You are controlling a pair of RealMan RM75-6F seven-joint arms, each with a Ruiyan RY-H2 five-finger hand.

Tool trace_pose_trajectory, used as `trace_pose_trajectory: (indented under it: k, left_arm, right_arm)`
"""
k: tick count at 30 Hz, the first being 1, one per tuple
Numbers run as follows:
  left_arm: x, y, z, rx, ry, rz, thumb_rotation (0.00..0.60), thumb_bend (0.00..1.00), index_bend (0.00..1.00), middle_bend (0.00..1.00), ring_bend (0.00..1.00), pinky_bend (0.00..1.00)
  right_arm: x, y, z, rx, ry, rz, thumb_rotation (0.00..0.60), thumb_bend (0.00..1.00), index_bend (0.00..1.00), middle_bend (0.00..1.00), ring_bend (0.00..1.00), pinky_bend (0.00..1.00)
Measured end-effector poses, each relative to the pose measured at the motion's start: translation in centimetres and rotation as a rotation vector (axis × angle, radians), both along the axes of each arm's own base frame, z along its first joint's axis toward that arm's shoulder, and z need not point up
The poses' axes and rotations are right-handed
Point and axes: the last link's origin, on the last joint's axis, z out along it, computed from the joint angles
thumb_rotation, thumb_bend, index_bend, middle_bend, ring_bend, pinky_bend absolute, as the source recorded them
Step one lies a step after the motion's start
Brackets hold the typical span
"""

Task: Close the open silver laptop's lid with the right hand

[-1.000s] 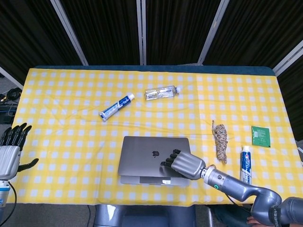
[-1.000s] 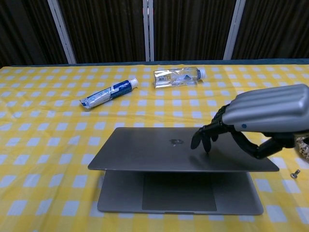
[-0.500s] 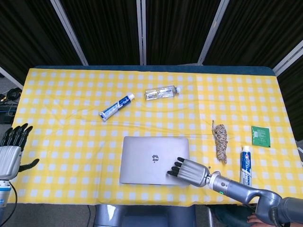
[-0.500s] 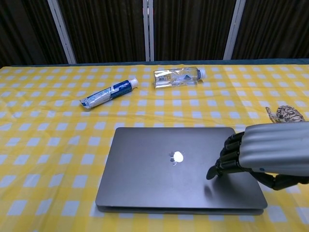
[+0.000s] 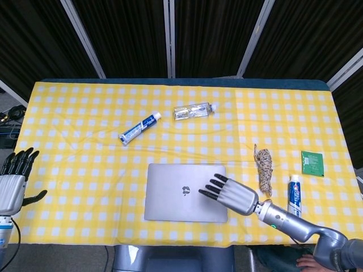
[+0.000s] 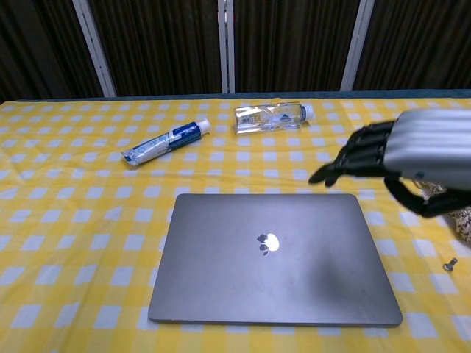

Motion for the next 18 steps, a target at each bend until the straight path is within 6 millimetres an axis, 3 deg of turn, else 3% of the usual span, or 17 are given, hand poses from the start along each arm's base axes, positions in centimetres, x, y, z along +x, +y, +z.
trace_pose_trajectory:
  k: [3,5,11,18]
  left_arm:
    - [0.1,-0.1,0.2,0.004,-0.009,-0.006,0.600,0.00,0.00,0.00,0.00,0.00]
    - [0.3,-0.2,0.3,0.005,-0.014,-0.011,0.600,0.00,0.00,0.00,0.00,0.00]
    - [0.7,-0.5,0.5,0.006,-0.022,-0.033,0.600,0.00,0.00,0.00,0.00,0.00]
    - [1.0,-0.8,0.7,0.005,-0.041,-0.042,0.600,0.00,0.00,0.00,0.00,0.00]
  right_arm:
    - [-0.8,-0.2,3.2,-0.134,-0.104,-0.056,0.600,0.06,0.00,0.02,0.00,0.00]
    - [-2.1,0.0,5.2,-0.226,-0.165,-0.132,0.600,0.00,0.00,0.00,0.00,0.00]
    - [-7.1,2.1,8.5,-0.405,-0.292,-0.425,0.600,0.00,0.00,0.00,0.00,0.00]
    - [-11.1,4.6,9.2,-0.491,-0.298,-0.597,0.600,0.00,0.00,0.00,0.00,0.00]
